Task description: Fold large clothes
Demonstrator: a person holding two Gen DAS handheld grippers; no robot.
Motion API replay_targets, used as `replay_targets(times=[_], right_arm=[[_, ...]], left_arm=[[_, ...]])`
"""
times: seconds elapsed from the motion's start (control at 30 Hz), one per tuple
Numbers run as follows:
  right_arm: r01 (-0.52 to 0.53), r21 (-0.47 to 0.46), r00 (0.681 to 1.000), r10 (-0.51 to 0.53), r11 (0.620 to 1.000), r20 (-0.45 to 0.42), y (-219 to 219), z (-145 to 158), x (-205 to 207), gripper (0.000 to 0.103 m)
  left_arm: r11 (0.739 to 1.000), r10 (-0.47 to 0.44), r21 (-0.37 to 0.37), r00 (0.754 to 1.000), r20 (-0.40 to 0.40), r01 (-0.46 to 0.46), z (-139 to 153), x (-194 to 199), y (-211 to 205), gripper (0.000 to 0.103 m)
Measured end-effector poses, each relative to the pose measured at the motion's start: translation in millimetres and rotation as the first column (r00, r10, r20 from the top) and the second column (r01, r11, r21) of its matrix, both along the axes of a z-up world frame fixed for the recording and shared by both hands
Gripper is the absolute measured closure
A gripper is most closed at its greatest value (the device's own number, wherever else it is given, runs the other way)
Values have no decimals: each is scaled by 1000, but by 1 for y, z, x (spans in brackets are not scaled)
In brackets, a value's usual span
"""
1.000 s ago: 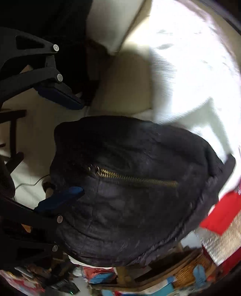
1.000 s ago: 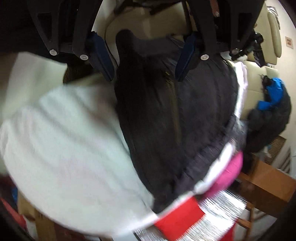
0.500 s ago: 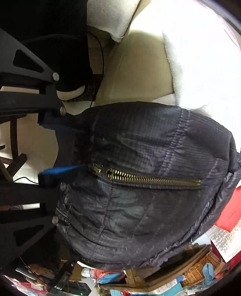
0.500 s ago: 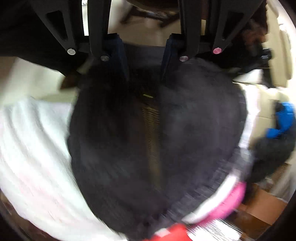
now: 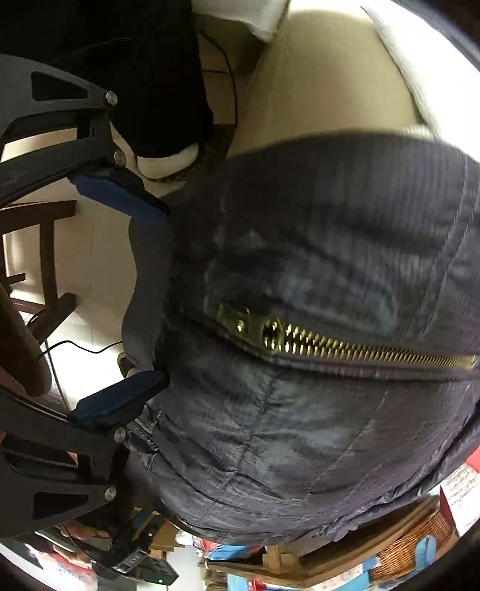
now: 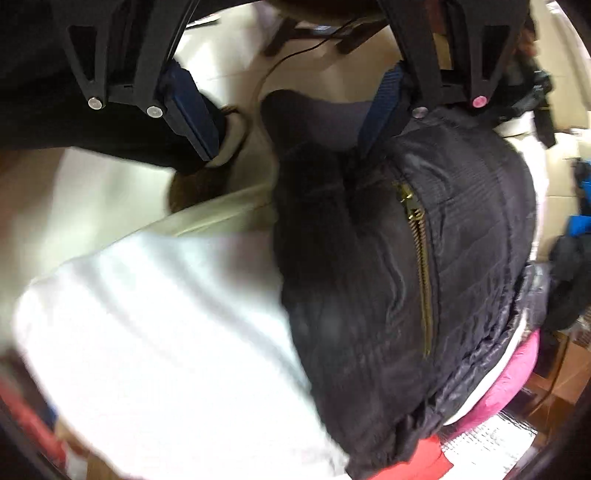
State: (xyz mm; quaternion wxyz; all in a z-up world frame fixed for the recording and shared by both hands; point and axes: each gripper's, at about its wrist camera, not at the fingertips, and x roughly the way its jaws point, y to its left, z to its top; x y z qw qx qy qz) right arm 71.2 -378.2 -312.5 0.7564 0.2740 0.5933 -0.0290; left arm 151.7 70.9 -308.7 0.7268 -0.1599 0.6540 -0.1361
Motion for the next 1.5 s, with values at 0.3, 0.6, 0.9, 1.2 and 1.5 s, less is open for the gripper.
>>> replay_targets(times=[0.3,0.6,0.9,1.2,1.5], right_arm=[[-153,-44,986,156,987,64,51,4,5,77],[-192,-88,981,193,977,-2,67,7,7,78],[-70,-26,997,70,997,-17,11,14,-18,77],[28,-43,998,-25,999,66,-46,26,-39,68],[-26,9,1000,26,1000,8,-64,0,-18,21]], left_arm=[[995,42,-94,999,32,-39,-3,7,9,89],[995,90,-27,988,-126,-94,-34,9,3,24],[998,54,-25,998,-41,-55,-23,11,8,69],[995,36,-91,999,-41,-40,-22,-4,13,93],[995,59,-76,995,-78,-65,-29,4,11,46]])
